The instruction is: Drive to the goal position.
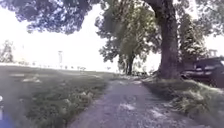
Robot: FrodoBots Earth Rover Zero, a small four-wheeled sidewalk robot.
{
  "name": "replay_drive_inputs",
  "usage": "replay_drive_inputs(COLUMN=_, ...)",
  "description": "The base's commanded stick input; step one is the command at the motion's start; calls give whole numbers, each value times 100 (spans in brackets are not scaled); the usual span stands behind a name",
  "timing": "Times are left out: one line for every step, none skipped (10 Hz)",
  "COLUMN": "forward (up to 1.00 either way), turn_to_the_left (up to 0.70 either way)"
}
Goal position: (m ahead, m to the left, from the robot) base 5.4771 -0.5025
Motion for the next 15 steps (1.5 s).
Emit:
replay_drive_inputs(forward=70, turn_to_the_left=0)
replay_drive_inputs(forward=70, turn_to_the_left=0)
replay_drive_inputs(forward=70, turn_to_the_left=0)
replay_drive_inputs(forward=70, turn_to_the_left=0)
replay_drive_inputs(forward=70, turn_to_the_left=0)
replay_drive_inputs(forward=70, turn_to_the_left=0)
replay_drive_inputs(forward=70, turn_to_the_left=0)
replay_drive_inputs(forward=70, turn_to_the_left=0)
replay_drive_inputs(forward=70, turn_to_the_left=0)
replay_drive_inputs(forward=70, turn_to_the_left=0)
replay_drive_inputs(forward=70, turn_to_the_left=0)
replay_drive_inputs(forward=70, turn_to_the_left=0)
replay_drive_inputs(forward=70, turn_to_the_left=0)
replay_drive_inputs(forward=70, turn_to_the_left=0)
replay_drive_inputs(forward=70, turn_to_the_left=0)
